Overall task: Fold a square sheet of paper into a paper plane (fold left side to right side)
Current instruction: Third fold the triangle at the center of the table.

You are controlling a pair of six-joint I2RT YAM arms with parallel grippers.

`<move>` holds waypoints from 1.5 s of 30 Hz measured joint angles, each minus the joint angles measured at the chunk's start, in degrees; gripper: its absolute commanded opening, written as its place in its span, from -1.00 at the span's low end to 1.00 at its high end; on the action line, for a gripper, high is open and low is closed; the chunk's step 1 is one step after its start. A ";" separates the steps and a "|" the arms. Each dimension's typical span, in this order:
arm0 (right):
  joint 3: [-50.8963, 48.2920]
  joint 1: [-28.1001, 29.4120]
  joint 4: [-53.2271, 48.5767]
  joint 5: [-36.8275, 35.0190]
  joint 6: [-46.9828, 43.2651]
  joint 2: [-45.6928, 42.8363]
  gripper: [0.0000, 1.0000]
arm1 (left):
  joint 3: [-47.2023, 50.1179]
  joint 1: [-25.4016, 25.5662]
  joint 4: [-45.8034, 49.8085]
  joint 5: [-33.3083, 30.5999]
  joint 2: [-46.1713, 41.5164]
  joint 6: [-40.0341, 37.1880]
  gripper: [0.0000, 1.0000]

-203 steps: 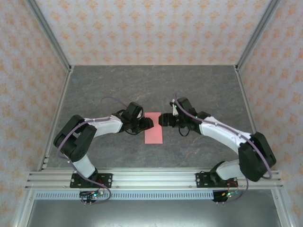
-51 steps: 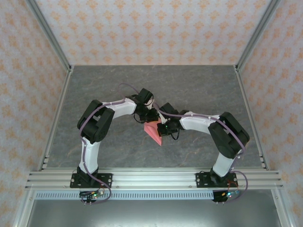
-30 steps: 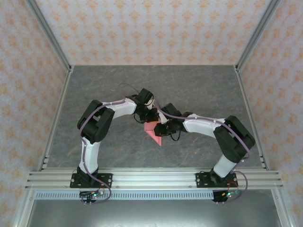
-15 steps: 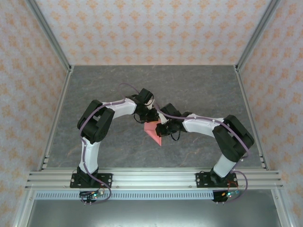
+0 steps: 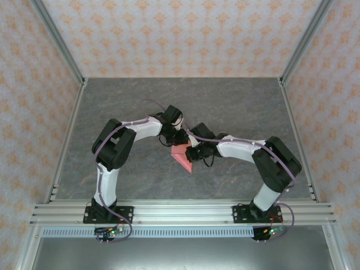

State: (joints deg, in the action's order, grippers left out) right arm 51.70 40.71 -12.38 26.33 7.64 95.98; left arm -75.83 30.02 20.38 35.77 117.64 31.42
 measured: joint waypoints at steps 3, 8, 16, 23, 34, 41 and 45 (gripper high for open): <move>0.00 0.00 0.33 -0.24 0.00 0.00 -1.00 | 0.00 0.00 0.00 0.00 0.00 0.00 -0.82; -0.48 0.00 0.63 -0.90 0.00 0.00 -1.00 | 0.00 0.00 0.00 0.00 0.00 0.00 -0.82; -2.86 0.00 1.31 -1.07 0.07 0.09 -1.00 | 0.00 0.00 0.00 0.00 0.00 0.00 -0.82; -3.08 0.00 1.95 -1.27 0.09 0.17 -1.00 | 0.00 0.00 0.00 0.00 0.00 0.00 -0.82; -3.06 0.02 1.97 -1.31 0.09 0.17 -1.00 | -0.11 0.00 0.07 0.00 0.00 0.00 -0.82; -2.99 0.02 1.97 -1.53 0.09 0.15 -1.00 | -0.11 0.00 0.07 -0.02 0.00 0.00 -0.82; -2.95 0.02 2.21 -1.95 0.09 -0.17 -1.00 | -0.11 0.00 0.09 -0.02 0.00 -0.02 -0.82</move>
State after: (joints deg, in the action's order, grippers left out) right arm 48.75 40.73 -10.17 24.38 7.73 95.81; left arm -75.94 30.02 20.47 35.75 117.64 31.40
